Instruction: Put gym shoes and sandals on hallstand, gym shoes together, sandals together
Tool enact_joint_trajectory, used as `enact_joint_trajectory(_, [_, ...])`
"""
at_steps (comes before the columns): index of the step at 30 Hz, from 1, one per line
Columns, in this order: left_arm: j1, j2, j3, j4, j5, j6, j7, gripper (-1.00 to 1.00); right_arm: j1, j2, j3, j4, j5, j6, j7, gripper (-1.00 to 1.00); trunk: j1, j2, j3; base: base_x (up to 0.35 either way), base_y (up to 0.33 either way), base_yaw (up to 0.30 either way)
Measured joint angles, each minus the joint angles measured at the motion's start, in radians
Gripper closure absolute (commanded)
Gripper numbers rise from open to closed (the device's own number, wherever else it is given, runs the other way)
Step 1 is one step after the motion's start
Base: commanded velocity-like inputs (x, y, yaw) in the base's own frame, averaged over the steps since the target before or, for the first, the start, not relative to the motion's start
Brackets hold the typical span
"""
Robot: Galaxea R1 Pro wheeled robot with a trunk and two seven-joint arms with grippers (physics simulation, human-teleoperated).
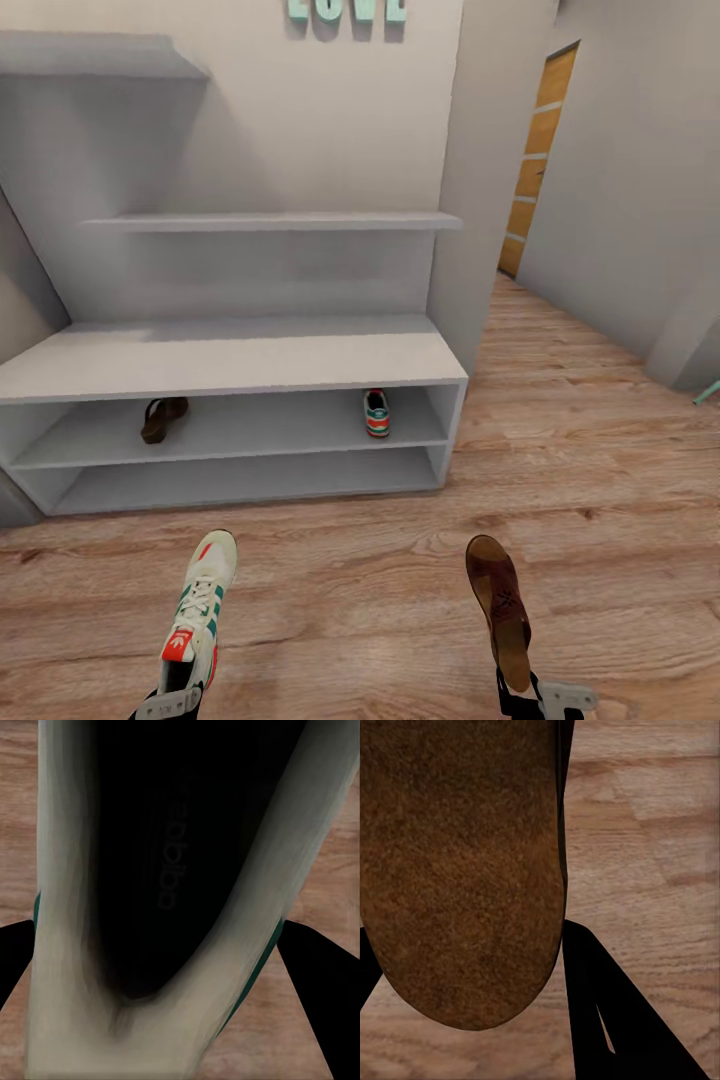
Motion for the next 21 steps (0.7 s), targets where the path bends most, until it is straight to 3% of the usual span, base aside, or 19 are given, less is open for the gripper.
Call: enact_joint_trajectory(21, [-0.004, 0.003, 0.0, 0.0, 0.002, 0.011, 0.001, 1.0, 0.0, 0.001, -0.003, -0.008, -0.003, 0.001, 0.0, 1.0, 0.0, 0.0, 0.0, 0.0, 0.0, -0.002])
